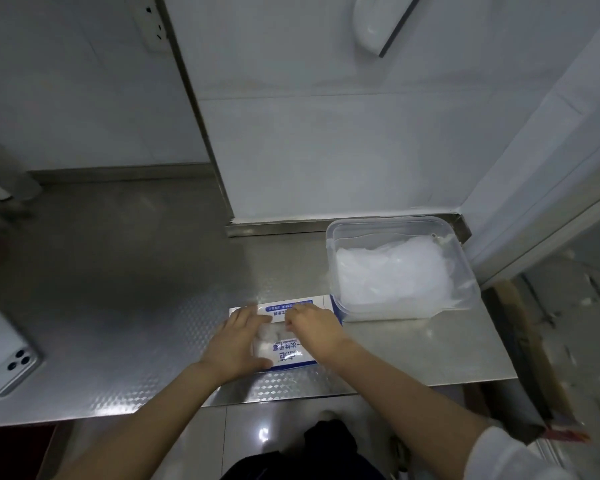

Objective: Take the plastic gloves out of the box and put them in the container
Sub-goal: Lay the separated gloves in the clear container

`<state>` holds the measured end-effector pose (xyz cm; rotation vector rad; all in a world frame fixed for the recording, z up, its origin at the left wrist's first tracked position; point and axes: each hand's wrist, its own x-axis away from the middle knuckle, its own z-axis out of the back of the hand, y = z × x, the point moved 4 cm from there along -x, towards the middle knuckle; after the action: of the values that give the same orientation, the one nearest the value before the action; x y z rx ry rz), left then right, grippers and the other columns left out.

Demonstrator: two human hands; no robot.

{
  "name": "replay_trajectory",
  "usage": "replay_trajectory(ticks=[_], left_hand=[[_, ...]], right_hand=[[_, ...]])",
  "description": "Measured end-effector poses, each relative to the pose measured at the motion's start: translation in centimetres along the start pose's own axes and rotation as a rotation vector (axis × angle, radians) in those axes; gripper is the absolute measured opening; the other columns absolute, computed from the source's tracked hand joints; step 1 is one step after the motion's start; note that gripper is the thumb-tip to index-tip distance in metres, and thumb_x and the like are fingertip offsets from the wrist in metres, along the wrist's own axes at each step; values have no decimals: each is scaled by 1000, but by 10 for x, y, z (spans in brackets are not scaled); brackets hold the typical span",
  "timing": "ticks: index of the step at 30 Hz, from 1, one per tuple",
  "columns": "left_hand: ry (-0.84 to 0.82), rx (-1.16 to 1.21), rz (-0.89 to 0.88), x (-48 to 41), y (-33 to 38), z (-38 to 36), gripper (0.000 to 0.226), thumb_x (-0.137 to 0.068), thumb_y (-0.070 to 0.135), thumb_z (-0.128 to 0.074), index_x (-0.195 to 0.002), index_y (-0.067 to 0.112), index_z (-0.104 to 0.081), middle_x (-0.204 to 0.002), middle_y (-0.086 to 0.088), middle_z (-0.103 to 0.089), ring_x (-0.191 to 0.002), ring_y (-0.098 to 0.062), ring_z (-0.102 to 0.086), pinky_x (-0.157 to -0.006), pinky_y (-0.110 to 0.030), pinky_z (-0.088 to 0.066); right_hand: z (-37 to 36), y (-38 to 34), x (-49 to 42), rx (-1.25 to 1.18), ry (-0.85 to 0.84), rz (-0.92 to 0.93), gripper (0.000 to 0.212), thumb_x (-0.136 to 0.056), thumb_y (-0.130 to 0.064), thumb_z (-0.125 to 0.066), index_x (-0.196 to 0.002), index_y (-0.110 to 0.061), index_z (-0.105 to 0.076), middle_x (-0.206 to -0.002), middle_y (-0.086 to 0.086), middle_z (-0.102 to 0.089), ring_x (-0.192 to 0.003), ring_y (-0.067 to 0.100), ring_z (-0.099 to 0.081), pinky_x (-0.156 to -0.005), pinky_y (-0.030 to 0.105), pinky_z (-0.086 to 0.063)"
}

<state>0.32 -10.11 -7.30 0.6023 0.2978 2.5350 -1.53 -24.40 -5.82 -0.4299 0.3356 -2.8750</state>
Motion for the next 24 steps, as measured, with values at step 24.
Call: replay_trajectory(ticks=[24], left_hand=[[-31,-8,45,-3,-2,0,86,-73,47,-74,-143,30,-27,-154,4,-15,-141,-17,-16,-114,-32,-20]], right_hand=[[29,20,7,-383,164,-207,12,-92,-5,-52,-95,-9,-63,-100,6,-67,-91,18,-62,-70,20,-41]])
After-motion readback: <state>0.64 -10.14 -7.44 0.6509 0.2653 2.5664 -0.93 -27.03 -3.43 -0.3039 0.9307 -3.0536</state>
